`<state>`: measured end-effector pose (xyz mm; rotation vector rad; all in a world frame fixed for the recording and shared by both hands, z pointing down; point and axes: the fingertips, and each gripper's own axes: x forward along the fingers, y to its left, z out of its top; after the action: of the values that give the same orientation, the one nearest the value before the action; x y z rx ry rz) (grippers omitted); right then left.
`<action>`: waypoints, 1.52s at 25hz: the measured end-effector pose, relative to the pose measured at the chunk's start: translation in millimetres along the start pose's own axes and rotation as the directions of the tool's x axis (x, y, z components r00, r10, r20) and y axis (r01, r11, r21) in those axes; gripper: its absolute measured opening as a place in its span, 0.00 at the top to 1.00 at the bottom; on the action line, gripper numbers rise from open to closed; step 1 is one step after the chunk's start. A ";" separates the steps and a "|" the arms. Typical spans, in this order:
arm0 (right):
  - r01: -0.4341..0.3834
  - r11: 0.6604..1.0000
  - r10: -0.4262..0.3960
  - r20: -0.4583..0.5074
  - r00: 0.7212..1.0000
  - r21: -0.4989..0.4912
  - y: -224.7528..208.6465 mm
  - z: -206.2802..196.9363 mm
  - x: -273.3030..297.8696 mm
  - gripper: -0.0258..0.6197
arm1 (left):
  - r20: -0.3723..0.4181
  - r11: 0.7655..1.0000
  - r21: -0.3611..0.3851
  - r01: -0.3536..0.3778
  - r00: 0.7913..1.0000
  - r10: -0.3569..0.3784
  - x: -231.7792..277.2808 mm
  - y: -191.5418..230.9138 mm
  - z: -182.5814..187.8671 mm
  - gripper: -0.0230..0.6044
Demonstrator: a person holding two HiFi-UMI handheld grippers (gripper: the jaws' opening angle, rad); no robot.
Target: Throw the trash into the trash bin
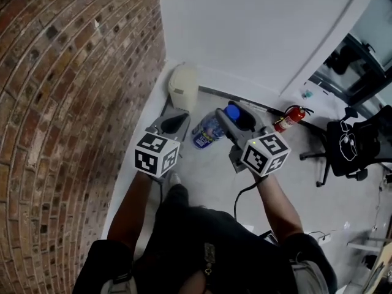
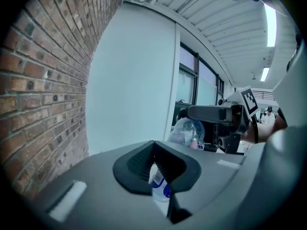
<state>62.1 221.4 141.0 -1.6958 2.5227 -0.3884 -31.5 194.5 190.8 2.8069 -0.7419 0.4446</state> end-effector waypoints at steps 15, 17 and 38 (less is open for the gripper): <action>0.146 0.989 -0.144 -0.078 0.986 0.023 -59.8 -6.9 131.0 0.66 | -0.074 0.996 -0.042 0.076 0.994 -0.079 72.8 132.4 -10.2 0.95; 0.149 0.989 -0.146 -0.083 0.986 0.027 -70.3 -7.4 142.3 0.66 | -0.084 0.996 -0.050 0.072 0.994 -0.076 83.4 143.4 -11.6 0.95; 0.016 0.987 -0.001 -0.094 0.996 0.161 -260.9 -35.9 274.7 0.66 | -0.239 0.988 -0.075 -0.133 0.965 0.111 271.1 252.7 -18.4 0.95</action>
<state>183.7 -118.3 262.2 -1.6656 2.4700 -0.6693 60.3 -137.2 329.4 2.5743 -0.8610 0.7302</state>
